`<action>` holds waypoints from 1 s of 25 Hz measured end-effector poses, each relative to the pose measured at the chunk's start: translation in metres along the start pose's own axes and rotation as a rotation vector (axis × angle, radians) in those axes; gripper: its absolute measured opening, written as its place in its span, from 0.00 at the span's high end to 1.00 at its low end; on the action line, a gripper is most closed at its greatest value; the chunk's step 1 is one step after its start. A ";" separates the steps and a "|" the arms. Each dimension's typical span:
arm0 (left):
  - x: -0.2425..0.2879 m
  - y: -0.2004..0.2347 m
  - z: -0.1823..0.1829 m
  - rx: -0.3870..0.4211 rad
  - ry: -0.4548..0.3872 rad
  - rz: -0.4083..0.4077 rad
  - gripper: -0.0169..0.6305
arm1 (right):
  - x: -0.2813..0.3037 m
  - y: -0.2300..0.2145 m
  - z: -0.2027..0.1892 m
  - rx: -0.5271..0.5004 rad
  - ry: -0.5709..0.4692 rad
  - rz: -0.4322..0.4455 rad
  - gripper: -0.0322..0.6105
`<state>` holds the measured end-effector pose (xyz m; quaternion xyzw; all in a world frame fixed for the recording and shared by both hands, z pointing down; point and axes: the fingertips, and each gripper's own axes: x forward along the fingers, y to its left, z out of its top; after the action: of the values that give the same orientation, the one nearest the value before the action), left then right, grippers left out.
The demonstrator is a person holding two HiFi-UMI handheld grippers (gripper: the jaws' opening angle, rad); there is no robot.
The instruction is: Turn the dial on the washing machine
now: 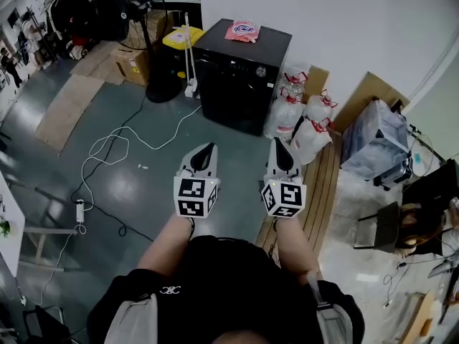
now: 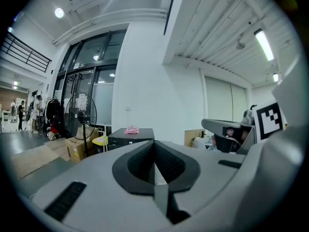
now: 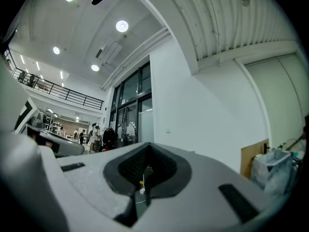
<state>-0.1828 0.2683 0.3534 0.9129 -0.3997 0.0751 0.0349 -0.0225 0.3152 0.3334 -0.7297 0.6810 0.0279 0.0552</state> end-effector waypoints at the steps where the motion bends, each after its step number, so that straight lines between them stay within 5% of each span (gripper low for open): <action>1: 0.001 -0.001 -0.001 0.001 0.005 0.004 0.98 | 0.001 -0.001 0.000 0.001 -0.001 0.001 0.95; 25: 0.110 0.025 0.005 -0.009 -0.041 -0.021 0.98 | 0.091 -0.044 -0.025 0.002 -0.034 -0.022 0.95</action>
<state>-0.1269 0.1705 0.3666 0.9183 -0.3910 0.0543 0.0317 0.0268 0.2245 0.3498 -0.7366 0.6718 0.0389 0.0678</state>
